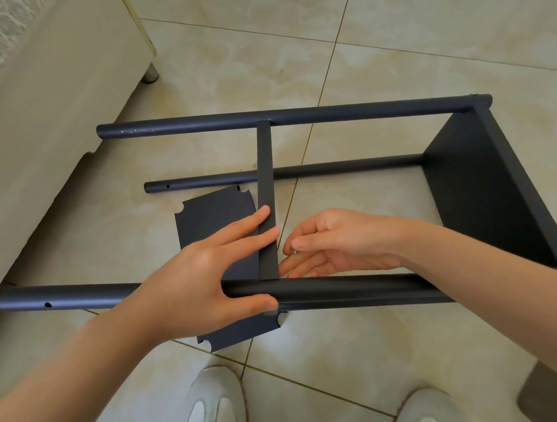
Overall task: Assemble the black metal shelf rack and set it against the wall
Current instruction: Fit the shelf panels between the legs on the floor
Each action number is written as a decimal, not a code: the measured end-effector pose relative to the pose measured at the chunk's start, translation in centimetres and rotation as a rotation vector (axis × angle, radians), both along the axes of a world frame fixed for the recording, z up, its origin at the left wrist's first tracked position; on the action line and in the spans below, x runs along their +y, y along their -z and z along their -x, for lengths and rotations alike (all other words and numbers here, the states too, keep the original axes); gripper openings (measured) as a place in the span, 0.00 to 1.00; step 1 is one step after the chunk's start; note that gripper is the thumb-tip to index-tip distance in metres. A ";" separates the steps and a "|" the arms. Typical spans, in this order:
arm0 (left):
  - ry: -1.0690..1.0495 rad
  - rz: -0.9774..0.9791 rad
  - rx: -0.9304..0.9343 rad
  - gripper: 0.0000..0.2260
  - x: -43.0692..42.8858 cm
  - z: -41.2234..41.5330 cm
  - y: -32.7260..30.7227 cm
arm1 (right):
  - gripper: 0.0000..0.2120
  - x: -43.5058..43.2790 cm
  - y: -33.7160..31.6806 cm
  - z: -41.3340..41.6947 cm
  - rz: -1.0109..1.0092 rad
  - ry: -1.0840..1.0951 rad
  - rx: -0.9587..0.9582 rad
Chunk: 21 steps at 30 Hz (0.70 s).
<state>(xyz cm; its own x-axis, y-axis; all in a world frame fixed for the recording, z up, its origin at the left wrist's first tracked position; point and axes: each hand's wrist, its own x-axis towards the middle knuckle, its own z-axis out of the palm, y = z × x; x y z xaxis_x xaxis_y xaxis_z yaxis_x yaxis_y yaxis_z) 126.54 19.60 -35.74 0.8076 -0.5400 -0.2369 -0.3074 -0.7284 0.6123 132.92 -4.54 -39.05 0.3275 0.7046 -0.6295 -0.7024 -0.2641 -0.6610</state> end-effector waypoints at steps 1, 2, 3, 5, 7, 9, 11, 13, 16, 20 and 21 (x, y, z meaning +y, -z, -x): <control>-0.001 -0.001 -0.001 0.38 0.1 0.0 0.0 | 0.08 0.0 0.0 0.0 -0.002 -0.002 -0.005; -0.002 -0.001 -0.002 0.38 0.1 0.0 0.1 | 0.08 0.1 0.1 0.0 0.003 -0.003 -0.022; -0.004 0.000 -0.004 0.38 0.2 0.0 0.1 | 0.07 0.2 0.2 -0.1 0.012 -0.001 -0.044; -0.003 0.000 -0.012 0.38 0.2 -0.1 0.2 | 0.05 0.3 0.3 -0.2 0.017 0.002 -0.066; -0.003 -0.003 -0.021 0.38 0.2 -0.1 0.3 | 0.05 0.3 0.4 -0.3 0.007 0.003 -0.055; -0.001 -0.004 -0.026 0.38 0.2 -0.1 0.3 | 0.06 0.2 0.5 -0.4 0.003 0.005 -0.039; -0.001 -0.004 -0.023 0.38 0.2 -0.1 0.3 | 0.06 0.1 0.6 -0.4 -0.003 0.009 -0.018; -0.002 -0.001 -0.018 0.38 0.2 -0.1 0.3 | 0.05 0.0 0.8 -0.3 -0.005 0.024 0.009; 0.000 -0.001 -0.012 0.38 0.1 -0.1 0.3 | 0.04 0.0 0.8 -0.2 -0.008 0.056 0.038; -0.006 -0.005 -0.008 0.39 0.1 -0.1 0.1 | 0.10 0.0 0.7 -0.2 0.029 0.022 -0.021; -0.006 -0.002 -0.008 0.39 0.1 -0.1 0.1 | 0.09 0.0 0.8 -0.1 0.047 0.021 -0.043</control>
<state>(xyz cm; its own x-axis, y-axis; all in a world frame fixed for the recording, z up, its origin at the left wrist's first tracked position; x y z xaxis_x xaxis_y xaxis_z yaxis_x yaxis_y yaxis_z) 126.66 19.72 -35.86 0.8129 -0.5345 -0.2314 -0.3077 -0.7315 0.6085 133.04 -4.53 -39.81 0.3692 0.6674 -0.6467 -0.6797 -0.2807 -0.6777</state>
